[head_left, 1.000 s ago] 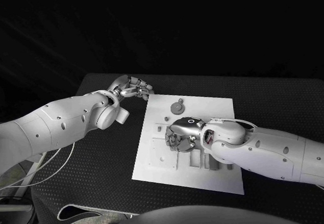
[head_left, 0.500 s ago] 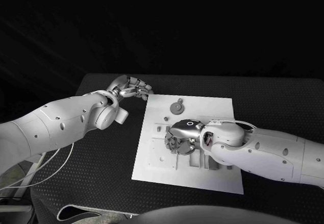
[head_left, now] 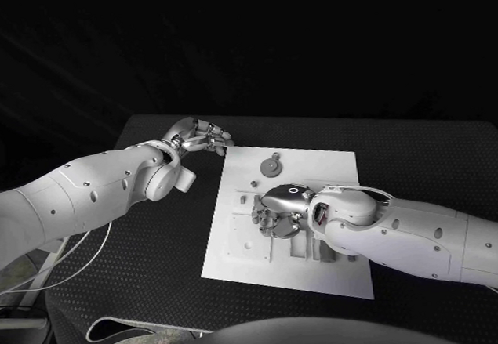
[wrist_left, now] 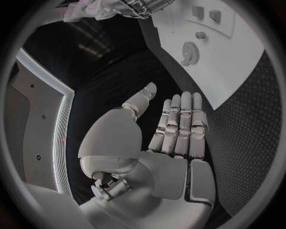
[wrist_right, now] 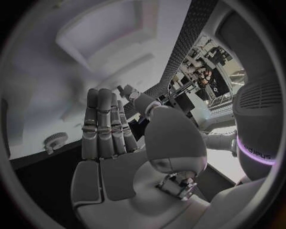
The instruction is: Assemble the parts on the task board
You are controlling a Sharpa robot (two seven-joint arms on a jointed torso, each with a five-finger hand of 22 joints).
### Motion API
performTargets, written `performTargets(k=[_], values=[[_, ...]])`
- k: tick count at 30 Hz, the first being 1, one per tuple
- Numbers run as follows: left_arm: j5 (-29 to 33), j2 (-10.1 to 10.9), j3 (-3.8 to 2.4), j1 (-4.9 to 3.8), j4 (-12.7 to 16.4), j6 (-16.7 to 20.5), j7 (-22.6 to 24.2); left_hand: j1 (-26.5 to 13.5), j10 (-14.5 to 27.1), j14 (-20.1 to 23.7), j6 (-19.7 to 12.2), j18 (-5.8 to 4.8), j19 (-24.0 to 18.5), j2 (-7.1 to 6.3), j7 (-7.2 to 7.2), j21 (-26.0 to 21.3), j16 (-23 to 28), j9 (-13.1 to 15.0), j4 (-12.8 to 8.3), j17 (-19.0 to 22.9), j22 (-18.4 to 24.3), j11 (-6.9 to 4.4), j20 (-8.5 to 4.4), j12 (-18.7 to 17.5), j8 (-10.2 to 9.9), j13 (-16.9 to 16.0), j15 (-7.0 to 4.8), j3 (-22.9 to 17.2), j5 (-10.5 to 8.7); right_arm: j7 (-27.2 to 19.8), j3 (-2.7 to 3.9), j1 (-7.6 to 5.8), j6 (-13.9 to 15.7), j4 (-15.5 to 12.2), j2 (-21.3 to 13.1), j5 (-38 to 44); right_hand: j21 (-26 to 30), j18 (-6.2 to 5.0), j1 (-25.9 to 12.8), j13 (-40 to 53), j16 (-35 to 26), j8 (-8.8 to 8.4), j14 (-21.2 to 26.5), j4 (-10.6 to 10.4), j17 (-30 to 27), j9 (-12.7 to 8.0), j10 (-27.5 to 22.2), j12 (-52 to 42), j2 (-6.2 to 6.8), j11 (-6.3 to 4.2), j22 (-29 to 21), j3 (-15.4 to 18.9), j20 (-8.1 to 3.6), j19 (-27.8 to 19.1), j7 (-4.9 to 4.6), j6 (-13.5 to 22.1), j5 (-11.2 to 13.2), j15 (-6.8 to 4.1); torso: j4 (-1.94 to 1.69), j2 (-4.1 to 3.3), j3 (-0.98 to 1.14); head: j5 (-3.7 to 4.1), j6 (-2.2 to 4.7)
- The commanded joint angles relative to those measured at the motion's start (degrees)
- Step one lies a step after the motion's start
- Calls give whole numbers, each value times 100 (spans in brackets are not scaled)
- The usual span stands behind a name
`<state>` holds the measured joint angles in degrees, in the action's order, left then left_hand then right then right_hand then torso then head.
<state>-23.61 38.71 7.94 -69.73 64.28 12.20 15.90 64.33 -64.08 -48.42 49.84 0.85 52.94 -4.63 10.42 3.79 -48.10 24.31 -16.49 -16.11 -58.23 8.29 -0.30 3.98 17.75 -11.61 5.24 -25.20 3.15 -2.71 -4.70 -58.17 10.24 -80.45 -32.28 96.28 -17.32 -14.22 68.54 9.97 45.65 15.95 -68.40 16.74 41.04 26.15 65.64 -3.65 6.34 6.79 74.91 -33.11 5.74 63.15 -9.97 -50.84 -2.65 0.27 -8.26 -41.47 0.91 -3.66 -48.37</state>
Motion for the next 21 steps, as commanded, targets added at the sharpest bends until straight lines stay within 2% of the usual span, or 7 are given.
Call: performTargets(k=[1,2,4,10,13,17,21], values=[[26,-5,-3,-9,7,-41,44,-24,37,-9,-35,70,11,28,-13,6,36,-9,-7,-9,8,8,15,2,15,7,32,30,17,-19,-10,15,180,-1,-39,-119,-20,-57,17,-74,24,-84,95,-3,24,-37,-256,31,134,82,154,54,13,-100,-58,150,-15,86,-9,6,-7,8,13],[26,-2,-3,-9,7,-41,44,-24,37,-9,-36,70,11,27,-13,6,36,-9,-7,-10,8,8,15,3,15,7,32,31,17,-18,-10,15,208,-10,-51,-121,-5,-41,38,-140,10,-118,181,-6,29,-55,-449,27,203,148,152,58,27,-177,-89,218,-12,136,-12,6,-8,17,28],[26,2,-3,-9,5,-41,45,-17,38,-10,-37,71,11,21,-13,6,38,-10,-12,-13,11,7,14,3,15,8,31,30,18,-21,-10,14,253,-34,-79,-124,-10,-19,57,-224,31,-146,288,-8,54,-74,-635,13,280,205,155,64,49,-274,-124,290,-14,204,-9,5,-6,20,33],[26,5,-3,-8,-2,-42,43,-15,38,-10,-37,72,11,18,-13,6,39,-10,-12,-15,12,7,14,3,15,8,31,30,18,-19,-9,8,414,-190,-210,-167,-54,-10,63,-287,92,-145,362,-12,90,-83,-702,-20,335,233,157,58,60,-332,-139,323,-17,231,-4,4,2,38,57],[26,9,-3,-7,-3,-43,53,23,37,-12,-37,75,11,3,-15,7,45,-11,-19,-25,19,5,12,5,18,8,29,23,18,-30,-5,-29,641,-346,-325,-157,-194,-43,87,-254,285,-107,247,-5,180,-74,-488,-141,315,160,172,67,34,-223,-124,287,-23,159,2,5,0,50,77],[26,15,-3,-7,-22,-38,68,27,37,-12,-36,75,12,2,-15,7,46,-11,-19,-27,20,5,12,5,18,8,29,22,18,-51,57,-124,727,-533,-512,-203,-388,-77,136,-234,526,-45,184,-2,293,-56,-354,-200,296,105,170,83,2,-123,-87,211,-18,104,0,6,10,80,135],[21,75,-2,-7,-5,4,131,141,30,-18,-29,77,16,-12,-19,9,58,-12,-23,-49,35,1,11,10,26,8,26,-11,19,-137,85,-321,1042,-708,-737,-350,-545,-78,104,-209,698,-6,137,-11,361,-46,-218,-259,275,60,169,106,-28,-66,-68,167,-16,64,12,7,12,109,125]])
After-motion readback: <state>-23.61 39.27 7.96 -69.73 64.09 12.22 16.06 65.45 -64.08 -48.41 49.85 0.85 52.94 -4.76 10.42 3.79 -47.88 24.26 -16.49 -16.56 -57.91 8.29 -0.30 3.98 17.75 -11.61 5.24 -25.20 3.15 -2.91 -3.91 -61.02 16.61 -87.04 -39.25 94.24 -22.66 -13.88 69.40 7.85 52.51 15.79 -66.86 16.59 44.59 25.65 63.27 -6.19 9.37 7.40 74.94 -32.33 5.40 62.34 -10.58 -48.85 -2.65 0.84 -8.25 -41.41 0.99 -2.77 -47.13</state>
